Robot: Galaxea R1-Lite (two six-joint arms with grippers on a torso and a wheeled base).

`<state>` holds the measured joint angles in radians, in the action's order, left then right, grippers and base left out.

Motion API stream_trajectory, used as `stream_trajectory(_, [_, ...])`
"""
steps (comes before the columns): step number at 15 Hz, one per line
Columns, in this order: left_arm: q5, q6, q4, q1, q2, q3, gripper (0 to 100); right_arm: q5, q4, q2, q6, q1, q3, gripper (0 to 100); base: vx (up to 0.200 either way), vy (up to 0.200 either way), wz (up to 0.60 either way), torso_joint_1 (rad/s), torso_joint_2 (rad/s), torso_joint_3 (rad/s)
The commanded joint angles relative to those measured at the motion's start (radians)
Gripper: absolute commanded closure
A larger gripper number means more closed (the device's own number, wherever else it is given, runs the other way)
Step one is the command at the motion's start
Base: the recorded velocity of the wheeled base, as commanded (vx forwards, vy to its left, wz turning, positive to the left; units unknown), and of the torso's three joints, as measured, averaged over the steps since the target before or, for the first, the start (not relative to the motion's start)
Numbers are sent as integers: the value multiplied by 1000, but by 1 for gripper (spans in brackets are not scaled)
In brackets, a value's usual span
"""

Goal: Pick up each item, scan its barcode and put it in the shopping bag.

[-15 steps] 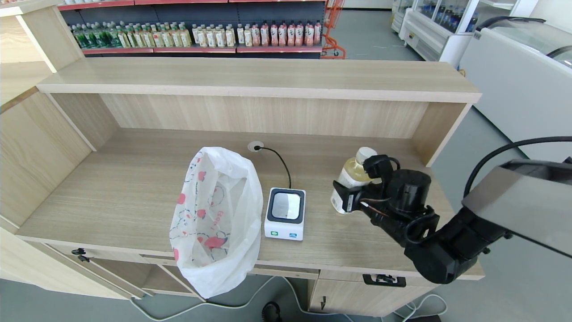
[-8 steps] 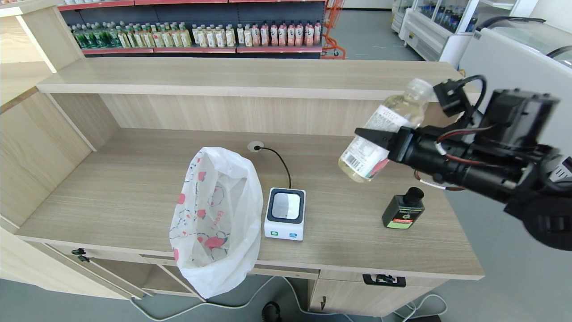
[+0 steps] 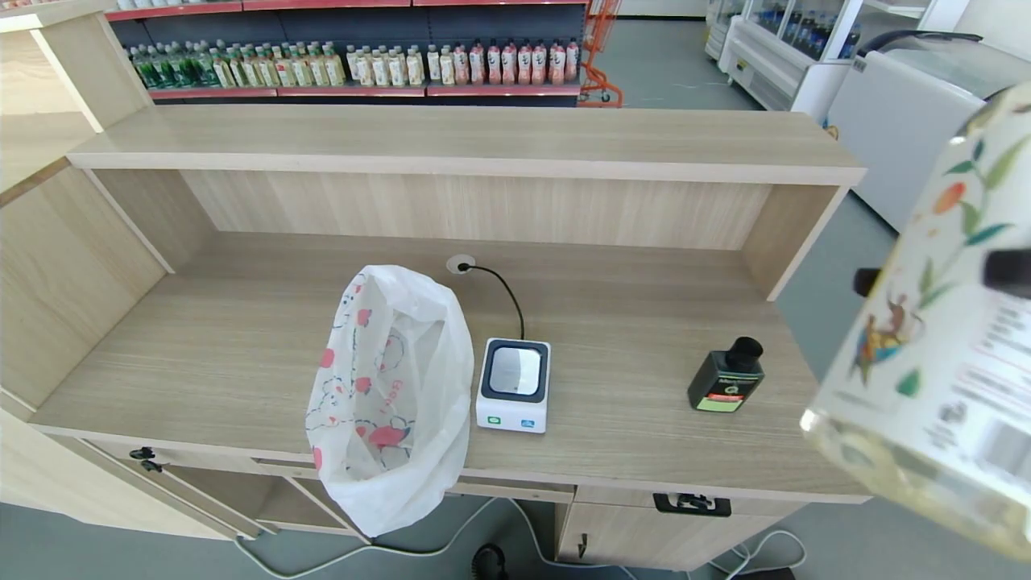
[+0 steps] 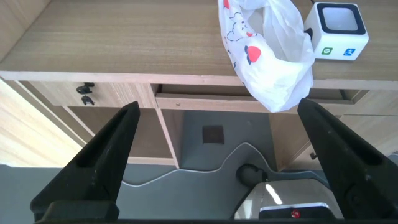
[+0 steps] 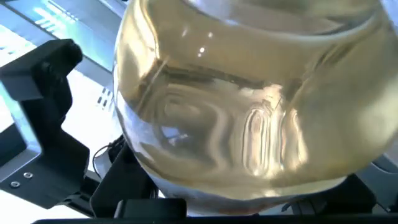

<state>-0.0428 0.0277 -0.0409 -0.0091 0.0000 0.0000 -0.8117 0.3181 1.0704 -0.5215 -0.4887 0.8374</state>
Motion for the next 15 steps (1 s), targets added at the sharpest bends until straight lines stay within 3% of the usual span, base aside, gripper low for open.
stream_trajectory(1, [0,0,-1,0,2,0,0,-9,-10,-102,-2,-40,-9,100,0,0,0,0,0,0])
stream_trajectory(4, [0,0,1,0,2,0,0,-26,-97,-127,0,-51,12,100,0,0,0,0,0,0])
stream_trajectory(15, [0,0,-1,0,2,0,0,-26,-120,-141,1,-64,2,100,0,0,0,0,0,0])
